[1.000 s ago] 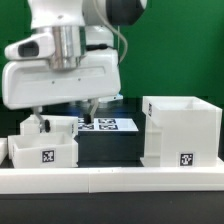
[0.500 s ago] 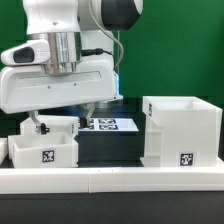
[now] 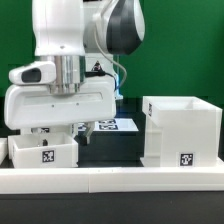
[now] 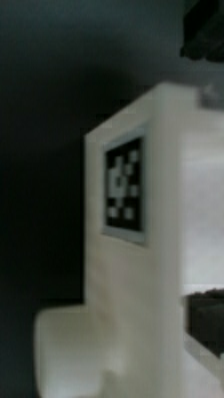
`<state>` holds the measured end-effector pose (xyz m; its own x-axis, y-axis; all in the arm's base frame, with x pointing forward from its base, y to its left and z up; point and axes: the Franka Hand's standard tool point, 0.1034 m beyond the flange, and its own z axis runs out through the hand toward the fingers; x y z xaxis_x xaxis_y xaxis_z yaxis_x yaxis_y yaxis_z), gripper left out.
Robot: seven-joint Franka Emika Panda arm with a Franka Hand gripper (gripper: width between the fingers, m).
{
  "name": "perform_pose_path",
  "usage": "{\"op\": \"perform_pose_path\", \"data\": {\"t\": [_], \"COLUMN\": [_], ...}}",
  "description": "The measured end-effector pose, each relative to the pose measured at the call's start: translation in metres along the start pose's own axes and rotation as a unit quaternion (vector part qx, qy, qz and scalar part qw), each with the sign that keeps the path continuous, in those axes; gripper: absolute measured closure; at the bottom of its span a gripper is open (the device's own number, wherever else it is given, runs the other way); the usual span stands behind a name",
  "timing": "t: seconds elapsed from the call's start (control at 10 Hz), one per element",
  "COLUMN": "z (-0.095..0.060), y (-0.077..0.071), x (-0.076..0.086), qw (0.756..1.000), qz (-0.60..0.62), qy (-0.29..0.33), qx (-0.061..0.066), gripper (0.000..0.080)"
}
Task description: Assemble drawer
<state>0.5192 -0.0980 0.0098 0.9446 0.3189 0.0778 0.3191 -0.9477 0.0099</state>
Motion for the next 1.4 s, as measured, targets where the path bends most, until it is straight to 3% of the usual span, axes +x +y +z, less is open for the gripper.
{"op": "perform_pose_path", "data": {"t": [0.2,0.4,0.5,0.7,0.8,1.1,1.4], "z": [0.003,0.003,0.003,0.003,0.002,0.002,-0.011], "y": [0.0,-0.001,-0.001,-0.003,-0.003,-0.006,-0.027], "x": [-0.005,-0.004,-0.002,0.0,0.0,0.0,-0.004], "qw": [1.0,1.0,1.0,1.0,1.0,1.0,1.0], "qz": [0.001,0.001,0.001,0.0,0.0,-0.003,-0.02], "qy": [-0.001,-0.001,0.0,0.0,0.0,0.0,-0.005], "qx": [-0.002,-0.002,-0.002,-0.002,-0.002,-0.001,0.01], "gripper": [0.0151,0.0372,0.0372,0.0723,0.0759,0.0759,0.0759]}}
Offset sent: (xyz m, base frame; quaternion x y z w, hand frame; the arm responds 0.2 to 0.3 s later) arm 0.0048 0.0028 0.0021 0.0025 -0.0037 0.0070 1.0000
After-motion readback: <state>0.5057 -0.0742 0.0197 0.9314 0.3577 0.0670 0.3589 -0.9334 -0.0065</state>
